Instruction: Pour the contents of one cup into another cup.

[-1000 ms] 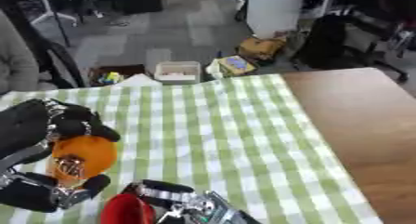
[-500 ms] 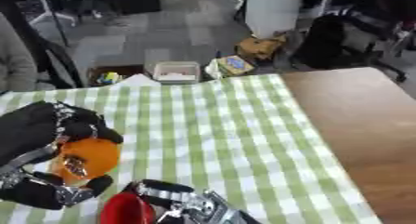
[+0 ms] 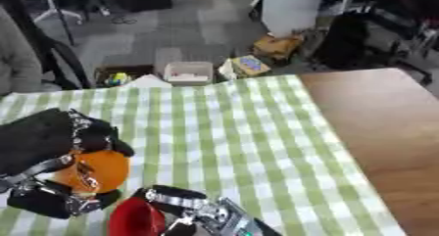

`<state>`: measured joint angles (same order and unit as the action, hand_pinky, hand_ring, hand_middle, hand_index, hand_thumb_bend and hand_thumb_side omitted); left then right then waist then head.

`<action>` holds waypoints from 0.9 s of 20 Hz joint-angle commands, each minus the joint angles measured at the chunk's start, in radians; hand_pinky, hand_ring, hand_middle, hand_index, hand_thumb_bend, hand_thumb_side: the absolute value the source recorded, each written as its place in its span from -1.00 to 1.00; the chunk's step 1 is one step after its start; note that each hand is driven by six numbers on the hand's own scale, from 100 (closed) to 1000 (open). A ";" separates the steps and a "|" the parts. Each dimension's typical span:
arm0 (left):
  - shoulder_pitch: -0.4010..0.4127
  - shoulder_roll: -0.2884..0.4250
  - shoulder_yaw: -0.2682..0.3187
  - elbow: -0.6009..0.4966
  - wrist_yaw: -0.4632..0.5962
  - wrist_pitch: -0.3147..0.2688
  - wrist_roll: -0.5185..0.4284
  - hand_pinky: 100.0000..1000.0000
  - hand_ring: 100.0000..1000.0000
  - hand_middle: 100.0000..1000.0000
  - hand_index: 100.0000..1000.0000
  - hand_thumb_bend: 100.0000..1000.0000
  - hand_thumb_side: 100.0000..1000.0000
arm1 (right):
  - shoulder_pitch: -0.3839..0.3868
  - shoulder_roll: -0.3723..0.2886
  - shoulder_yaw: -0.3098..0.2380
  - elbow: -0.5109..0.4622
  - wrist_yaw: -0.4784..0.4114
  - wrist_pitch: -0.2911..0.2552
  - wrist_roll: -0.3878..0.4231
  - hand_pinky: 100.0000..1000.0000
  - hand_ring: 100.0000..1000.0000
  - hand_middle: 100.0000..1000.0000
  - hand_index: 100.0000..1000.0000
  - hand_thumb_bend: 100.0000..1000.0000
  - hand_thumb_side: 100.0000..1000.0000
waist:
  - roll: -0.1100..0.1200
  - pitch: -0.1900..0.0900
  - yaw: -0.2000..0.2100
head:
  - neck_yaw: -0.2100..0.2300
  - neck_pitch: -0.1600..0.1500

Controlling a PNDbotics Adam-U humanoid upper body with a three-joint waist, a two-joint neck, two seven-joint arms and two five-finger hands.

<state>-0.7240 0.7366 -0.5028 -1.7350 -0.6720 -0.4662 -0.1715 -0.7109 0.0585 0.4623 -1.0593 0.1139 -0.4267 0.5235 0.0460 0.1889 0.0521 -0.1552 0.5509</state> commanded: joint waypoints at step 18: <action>-0.017 0.022 -0.013 -0.011 -0.077 -0.037 -0.083 -1.00 -0.78 -0.46 0.38 -0.47 -0.99 | -0.003 0.002 -0.013 -0.009 -0.002 0.004 0.006 -0.35 -0.70 -0.92 -0.18 -1.00 -1.00 | 0.008 -0.020 0.007 | 0.019 0.069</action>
<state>-0.7246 0.7366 -0.5223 -1.7350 -0.7404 -0.5012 -0.2480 -0.7027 0.0584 0.4556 -1.0588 0.1139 -0.4222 0.5277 0.0506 0.1883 0.0570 -0.1344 0.6141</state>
